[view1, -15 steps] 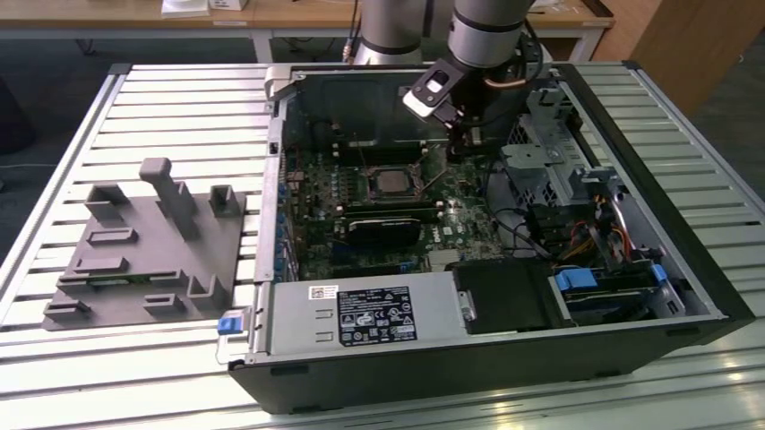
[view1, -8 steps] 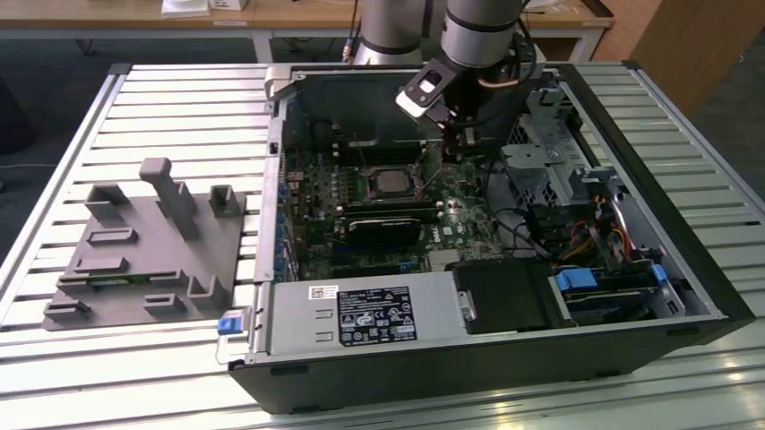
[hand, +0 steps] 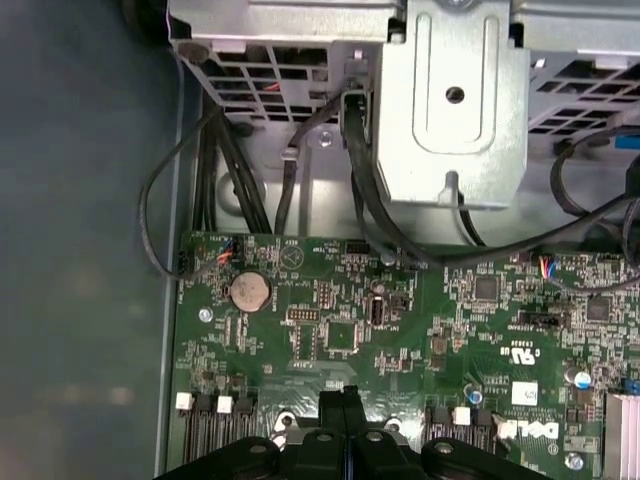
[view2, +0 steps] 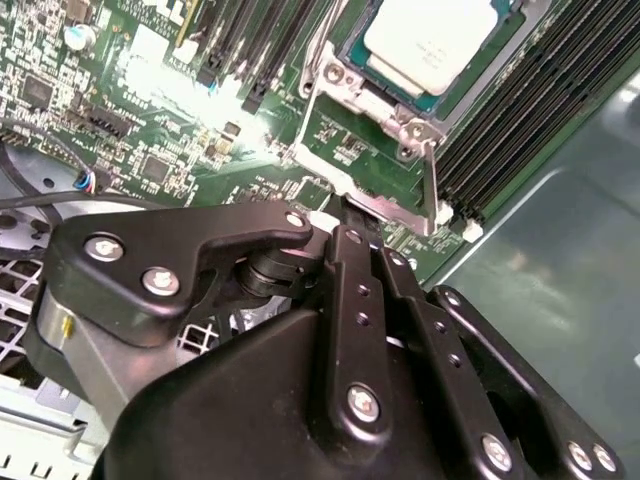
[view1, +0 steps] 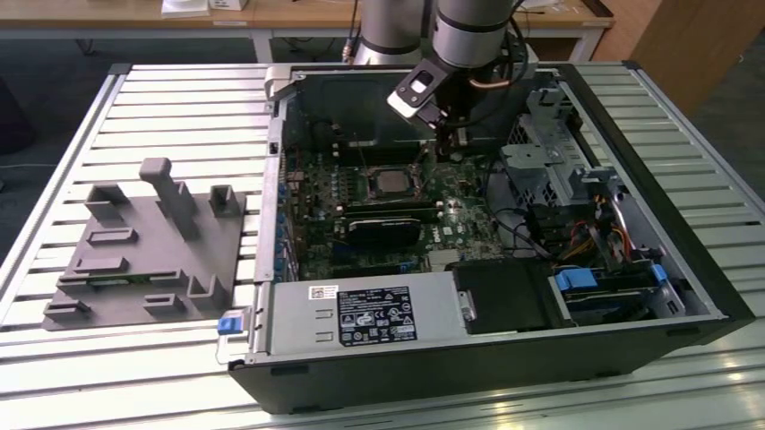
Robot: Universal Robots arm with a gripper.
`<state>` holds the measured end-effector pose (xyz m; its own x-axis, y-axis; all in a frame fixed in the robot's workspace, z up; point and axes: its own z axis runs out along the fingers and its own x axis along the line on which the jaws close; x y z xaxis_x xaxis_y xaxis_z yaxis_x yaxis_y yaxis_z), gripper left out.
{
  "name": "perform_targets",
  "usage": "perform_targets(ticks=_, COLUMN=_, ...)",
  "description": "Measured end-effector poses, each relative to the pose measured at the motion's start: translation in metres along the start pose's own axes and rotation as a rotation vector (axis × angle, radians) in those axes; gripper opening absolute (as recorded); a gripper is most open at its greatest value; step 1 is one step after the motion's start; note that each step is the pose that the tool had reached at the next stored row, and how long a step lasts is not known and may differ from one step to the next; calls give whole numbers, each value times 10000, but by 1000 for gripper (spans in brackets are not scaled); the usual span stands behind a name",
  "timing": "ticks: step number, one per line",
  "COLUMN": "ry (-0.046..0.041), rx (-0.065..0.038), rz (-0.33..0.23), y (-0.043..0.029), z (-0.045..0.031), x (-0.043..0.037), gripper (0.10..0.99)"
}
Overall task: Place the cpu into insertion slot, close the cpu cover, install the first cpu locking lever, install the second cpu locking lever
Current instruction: 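Close the cpu cover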
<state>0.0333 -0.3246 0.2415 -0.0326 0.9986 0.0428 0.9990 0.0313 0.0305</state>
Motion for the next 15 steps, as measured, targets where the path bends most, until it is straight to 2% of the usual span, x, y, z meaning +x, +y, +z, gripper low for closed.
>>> perform_targets(ticks=15, ry=-1, rx=0, rz=0, y=-159, z=11, x=4, gripper=106)
